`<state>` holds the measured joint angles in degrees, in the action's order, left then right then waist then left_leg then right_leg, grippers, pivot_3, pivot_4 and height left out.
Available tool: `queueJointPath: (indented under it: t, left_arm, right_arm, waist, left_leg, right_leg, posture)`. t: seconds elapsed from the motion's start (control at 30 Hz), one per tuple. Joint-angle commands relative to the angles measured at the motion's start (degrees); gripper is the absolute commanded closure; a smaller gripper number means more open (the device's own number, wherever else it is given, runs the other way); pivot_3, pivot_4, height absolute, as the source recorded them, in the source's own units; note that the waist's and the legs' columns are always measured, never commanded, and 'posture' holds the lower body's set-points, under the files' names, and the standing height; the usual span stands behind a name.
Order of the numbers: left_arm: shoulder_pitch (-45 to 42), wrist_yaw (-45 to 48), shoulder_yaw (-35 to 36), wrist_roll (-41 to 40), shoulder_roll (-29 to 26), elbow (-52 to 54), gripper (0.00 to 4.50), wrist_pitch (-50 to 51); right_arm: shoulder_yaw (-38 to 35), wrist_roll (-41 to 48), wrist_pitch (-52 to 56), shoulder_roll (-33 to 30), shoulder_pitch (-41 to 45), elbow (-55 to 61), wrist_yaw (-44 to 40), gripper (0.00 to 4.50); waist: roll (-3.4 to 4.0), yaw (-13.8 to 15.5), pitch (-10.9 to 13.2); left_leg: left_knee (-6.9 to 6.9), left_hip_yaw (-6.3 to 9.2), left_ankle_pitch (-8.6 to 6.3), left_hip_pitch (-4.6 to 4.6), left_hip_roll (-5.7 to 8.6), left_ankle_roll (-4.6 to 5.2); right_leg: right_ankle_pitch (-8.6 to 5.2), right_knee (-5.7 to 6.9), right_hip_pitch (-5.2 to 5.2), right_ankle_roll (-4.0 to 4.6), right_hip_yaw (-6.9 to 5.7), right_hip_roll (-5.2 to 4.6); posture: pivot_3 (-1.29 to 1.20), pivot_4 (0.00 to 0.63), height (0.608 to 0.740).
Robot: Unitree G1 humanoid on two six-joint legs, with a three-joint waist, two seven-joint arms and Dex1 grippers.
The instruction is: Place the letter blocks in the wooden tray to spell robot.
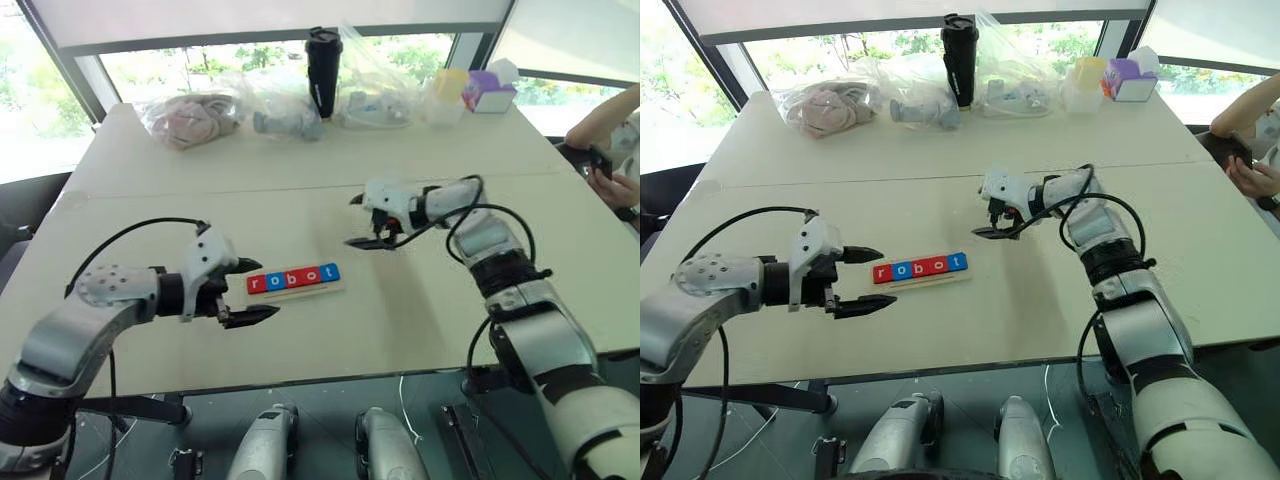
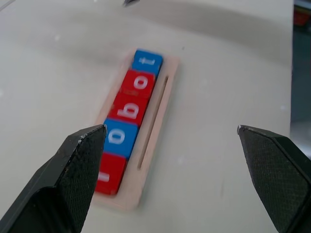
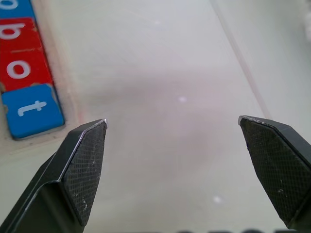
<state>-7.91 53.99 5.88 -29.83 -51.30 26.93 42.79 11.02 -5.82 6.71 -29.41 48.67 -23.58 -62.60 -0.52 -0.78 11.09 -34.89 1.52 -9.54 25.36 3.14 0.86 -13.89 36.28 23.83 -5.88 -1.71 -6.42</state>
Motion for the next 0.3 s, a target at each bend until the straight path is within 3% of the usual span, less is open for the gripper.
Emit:
queueJointPath:
  t: [0.03, 0.17, 0.3]
  left_arm:
    - [5.4, -0.1, 8.1, -1.4, -0.7, 0.8, 0.00, -0.8]
    - [10.5, -2.0, 15.5, -4.7, 0.7, 3.3, 0.00, 1.3]
    - [13.6, -3.2, 19.4, -7.4, 1.8, 4.4, 0.00, 2.5]
  right_arm:
    - [-5.4, 4.9, 12.2, -2.3, -7.7, 18.3, 2.3, 0.02]
    - [-11.6, 12.0, 28.5, -2.9, -18.7, 36.6, 5.4, 0.02]
    - [-14.6, 16.3, 38.3, -3.4, -26.6, 47.5, 8.9, 0.02]
  waist:
    - [0.00, 0.2, 0.0]
    - [0.00, 0.3, 0.0]
    - [0.00, 0.3, 0.0]
  left_leg:
    - [0.05, -0.01, 0.00, 0.04, 0.00, 0.00]
    - [0.02, -0.01, -0.07, 0.15, -0.02, -0.11]
    - [0.01, 0.00, -0.09, 0.08, -0.03, -0.12]
  right_leg:
    - [0.00, 0.00, 0.08, 0.01, 0.01, -0.03]
    - [-0.11, 0.01, 0.19, 0.22, 0.00, -0.21]
    - [-0.13, -0.07, 0.19, 0.25, 0.04, -0.32]
  posture:
    - [0.00, 0.150, 0.740]
    - [0.00, 0.150, 0.740]
    - [0.00, 0.150, 0.740]
